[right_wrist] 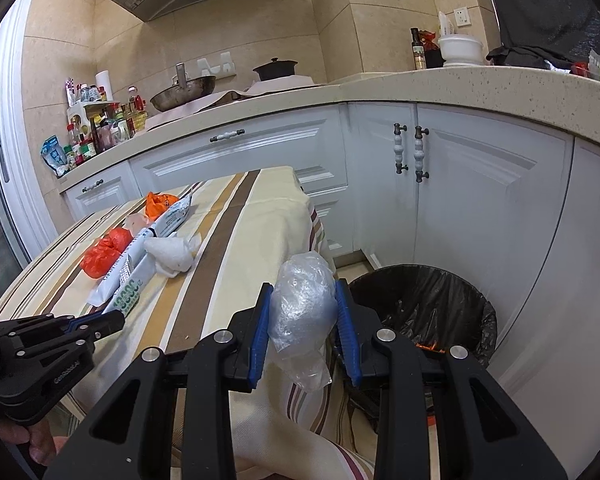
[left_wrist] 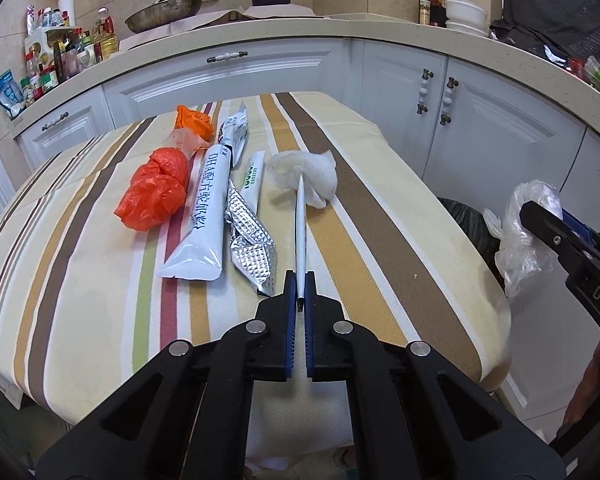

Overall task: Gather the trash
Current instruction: 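Grasp the thin white tube with the left gripper while the right holds the clear bag, then carry both items over the bin and open both grippers to drop them, then move both tools back over the table, then grasp the white tissue with the right gripper and lift it, then grasp the foil packet with the left gripper while the right holds the tissue, then carry both items over the bin and open both grippers to drop them, then move both tools back over the table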

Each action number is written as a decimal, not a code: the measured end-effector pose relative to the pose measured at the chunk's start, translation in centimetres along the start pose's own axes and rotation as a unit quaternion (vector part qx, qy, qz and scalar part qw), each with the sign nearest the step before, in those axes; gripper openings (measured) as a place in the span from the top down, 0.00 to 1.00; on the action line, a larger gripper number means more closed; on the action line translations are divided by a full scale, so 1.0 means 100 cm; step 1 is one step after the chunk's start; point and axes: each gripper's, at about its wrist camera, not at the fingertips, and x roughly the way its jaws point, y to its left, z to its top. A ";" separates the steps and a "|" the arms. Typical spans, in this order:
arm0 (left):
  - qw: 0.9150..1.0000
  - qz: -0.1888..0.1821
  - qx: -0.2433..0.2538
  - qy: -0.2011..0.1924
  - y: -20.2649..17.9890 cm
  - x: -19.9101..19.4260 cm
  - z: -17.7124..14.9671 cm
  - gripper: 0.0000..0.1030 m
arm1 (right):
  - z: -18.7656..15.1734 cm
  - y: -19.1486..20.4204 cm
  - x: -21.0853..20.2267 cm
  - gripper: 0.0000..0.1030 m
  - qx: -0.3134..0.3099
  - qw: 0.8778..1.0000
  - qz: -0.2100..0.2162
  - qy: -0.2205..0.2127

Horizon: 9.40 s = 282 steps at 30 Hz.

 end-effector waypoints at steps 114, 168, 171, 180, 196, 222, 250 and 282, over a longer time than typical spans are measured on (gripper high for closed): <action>0.989 0.117 -0.093 -0.022 0.171 -0.046 -0.008 0.49 | 0.005 0.151 0.034 0.45 -0.094 0.992 0.075 0.035; 0.999 0.028 -0.032 -0.001 0.049 -0.007 0.013 0.41 | 0.022 0.040 0.041 0.86 -0.028 0.997 0.014 0.068; 0.999 0.025 -0.027 0.004 0.038 -0.007 0.009 0.47 | 0.019 0.033 0.039 0.86 -0.020 0.997 0.016 0.066; 0.999 0.021 -0.032 0.039 0.025 0.015 0.000 0.57 | 0.015 0.012 0.038 0.86 0.002 0.998 0.016 0.064; 0.999 0.020 -0.029 0.023 0.017 0.025 0.008 0.76 | 0.012 -0.006 0.041 0.86 0.015 0.998 0.008 0.067; 0.991 -0.056 0.109 -0.059 -0.063 -0.009 0.047 0.77 | 0.029 -0.050 0.003 0.86 0.003 0.997 -0.076 0.031; 0.985 -0.097 0.143 -0.019 -0.167 0.086 0.117 0.60 | 0.036 -0.132 0.051 0.66 0.060 0.990 -0.122 0.033; 0.994 0.084 -0.057 -0.037 0.135 -0.025 0.035 0.60 | 0.033 0.112 0.059 0.56 -0.054 0.996 0.051 0.053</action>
